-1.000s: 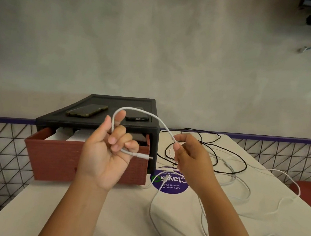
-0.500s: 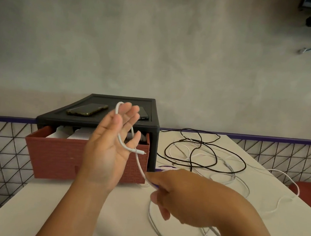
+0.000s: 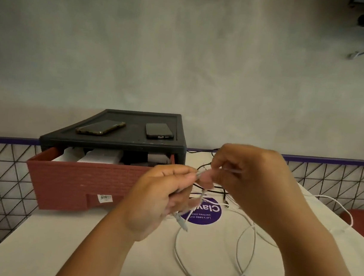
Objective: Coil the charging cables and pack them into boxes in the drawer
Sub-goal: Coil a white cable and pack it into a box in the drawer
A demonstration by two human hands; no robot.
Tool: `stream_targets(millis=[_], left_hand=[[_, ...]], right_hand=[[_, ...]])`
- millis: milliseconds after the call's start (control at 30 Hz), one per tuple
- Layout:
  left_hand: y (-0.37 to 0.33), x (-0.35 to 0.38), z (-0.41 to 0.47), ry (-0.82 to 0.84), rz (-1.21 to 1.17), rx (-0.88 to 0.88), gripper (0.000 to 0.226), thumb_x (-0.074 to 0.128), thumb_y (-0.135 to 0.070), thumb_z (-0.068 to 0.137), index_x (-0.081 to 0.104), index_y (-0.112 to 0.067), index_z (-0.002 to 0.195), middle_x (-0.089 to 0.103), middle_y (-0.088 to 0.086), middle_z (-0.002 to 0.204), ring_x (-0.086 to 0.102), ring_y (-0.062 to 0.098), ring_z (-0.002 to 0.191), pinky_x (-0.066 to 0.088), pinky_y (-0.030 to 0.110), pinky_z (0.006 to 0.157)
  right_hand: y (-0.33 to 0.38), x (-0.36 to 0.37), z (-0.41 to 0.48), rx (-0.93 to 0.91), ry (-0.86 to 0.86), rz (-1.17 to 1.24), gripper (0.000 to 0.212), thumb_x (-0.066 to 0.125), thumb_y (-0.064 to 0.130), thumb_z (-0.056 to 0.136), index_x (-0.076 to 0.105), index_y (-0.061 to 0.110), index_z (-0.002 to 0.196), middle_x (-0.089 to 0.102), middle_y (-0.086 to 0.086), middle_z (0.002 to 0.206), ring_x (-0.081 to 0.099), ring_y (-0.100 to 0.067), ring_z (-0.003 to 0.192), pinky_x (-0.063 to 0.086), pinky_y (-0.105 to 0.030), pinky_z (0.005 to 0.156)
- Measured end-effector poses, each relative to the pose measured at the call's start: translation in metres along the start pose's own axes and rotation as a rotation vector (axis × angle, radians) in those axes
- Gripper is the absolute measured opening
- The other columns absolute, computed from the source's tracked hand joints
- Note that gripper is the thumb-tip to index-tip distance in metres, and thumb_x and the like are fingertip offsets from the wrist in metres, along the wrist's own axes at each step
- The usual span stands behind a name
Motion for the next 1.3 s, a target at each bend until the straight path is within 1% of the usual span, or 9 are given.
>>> stream_targets(millis=[100, 233, 367, 567, 733, 1000, 1067, 1133, 1300], left_hand=[[-0.002, 0.006, -0.004, 0.061, -0.27, -0.064, 0.027, 0.047, -0.021, 0.076, 0.068, -0.006, 0.066, 0.024, -0.007, 0.037, 0.02, 0.003, 0.029, 0.055, 0.03, 0.056], [-0.001, 0.006, -0.003, 0.034, -0.497, -0.072, 0.028, 0.051, -0.025, 0.079, 0.063, -0.01, 0.059, 0.025, -0.008, 0.036, 0.024, 0.002, 0.027, 0.051, 0.026, 0.05], [0.0, 0.002, 0.002, -0.1, -0.388, -0.039, 0.027, 0.048, -0.03, 0.072, 0.064, -0.01, 0.062, 0.028, -0.004, 0.041, 0.028, 0.007, 0.033, 0.049, 0.024, 0.05], [0.001, 0.0, 0.004, -0.148, -0.143, 0.032, 0.027, 0.052, -0.025, 0.073, 0.063, -0.009, 0.092, 0.035, -0.003, 0.049, 0.036, 0.008, 0.042, 0.046, 0.02, 0.05], [-0.002, 0.001, 0.0, -0.135, -0.006, 0.057, 0.023, 0.05, -0.03, 0.081, 0.068, -0.023, 0.094, 0.032, -0.005, 0.049, 0.033, 0.008, 0.042, 0.049, 0.024, 0.054], [0.002, -0.004, -0.005, 0.001, -0.432, -0.1, 0.037, 0.056, -0.042, 0.084, 0.061, -0.012, 0.062, 0.023, -0.006, 0.039, 0.02, 0.003, 0.029, 0.038, 0.019, 0.036], [0.0, -0.011, -0.001, 0.129, -0.676, -0.058, 0.031, 0.056, -0.034, 0.088, 0.068, -0.007, 0.081, 0.033, -0.004, 0.042, 0.022, 0.005, 0.034, 0.044, 0.02, 0.043], [-0.006, -0.011, -0.002, 0.294, -0.865, -0.041, 0.038, 0.042, -0.027, 0.098, 0.059, 0.001, 0.117, 0.044, 0.004, 0.057, 0.03, 0.009, 0.048, 0.05, 0.027, 0.069], [0.001, -0.03, -0.009, 0.061, -0.761, 0.018, 0.044, 0.029, -0.019, 0.102, 0.035, 0.005, 0.139, 0.057, 0.013, 0.076, 0.054, 0.023, 0.064, 0.037, 0.035, 0.104]], right_hand=[[-0.005, 0.009, 0.001, 0.052, 0.031, 0.179, 0.039, 0.047, 0.064, 0.078, 0.063, 0.029, 0.069, 0.059, 0.011, 0.062, 0.054, -0.008, 0.06, 0.043, -0.023, 0.054], [-0.007, 0.025, 0.003, 0.18, 0.118, 0.466, 0.031, 0.043, 0.047, 0.085, 0.058, 0.027, 0.066, 0.057, 0.014, 0.056, 0.048, -0.002, 0.052, 0.036, -0.014, 0.05], [-0.013, 0.031, 0.004, 0.295, 0.071, 0.589, 0.024, 0.048, 0.03, 0.093, 0.061, 0.022, 0.074, 0.052, 0.01, 0.048, 0.043, -0.001, 0.045, 0.034, -0.012, 0.046], [-0.025, 0.033, 0.003, 0.387, -0.046, 0.605, 0.027, 0.05, 0.03, 0.092, 0.06, 0.022, 0.069, 0.042, 0.009, 0.047, 0.037, -0.003, 0.045, 0.03, -0.014, 0.044], [-0.021, 0.034, 0.003, 0.36, -0.027, 0.606, 0.026, 0.052, 0.03, 0.092, 0.06, 0.028, 0.067, 0.041, 0.01, 0.045, 0.036, -0.004, 0.043, 0.028, -0.013, 0.043], [-0.013, 0.039, 0.004, 0.3, 0.081, 0.652, 0.022, 0.052, 0.026, 0.092, 0.062, 0.019, 0.073, 0.054, 0.007, 0.051, 0.043, -0.001, 0.046, 0.034, -0.012, 0.048], [-0.018, 0.035, 0.003, 0.331, 0.05, 0.676, 0.021, 0.052, 0.02, 0.093, 0.063, 0.018, 0.075, 0.055, 0.007, 0.051, 0.043, 0.0, 0.043, 0.032, -0.009, 0.045], [-0.029, 0.03, 0.002, 0.375, 0.028, 0.646, 0.019, 0.051, 0.018, 0.093, 0.064, 0.018, 0.079, 0.054, 0.008, 0.049, 0.04, -0.002, 0.041, 0.031, -0.009, 0.043], [-0.042, 0.034, -0.004, 0.407, 0.18, 0.35, 0.021, 0.051, 0.025, 0.094, 0.064, 0.035, 0.081, 0.055, 0.007, 0.057, 0.044, -0.003, 0.048, 0.035, -0.013, 0.046]])
Point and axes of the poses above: each hand's wrist, its own z-axis towards the middle knuckle, its own x-axis out of the palm, y = z × x, the point moved 6 cm from there along z, towards the middle knuckle
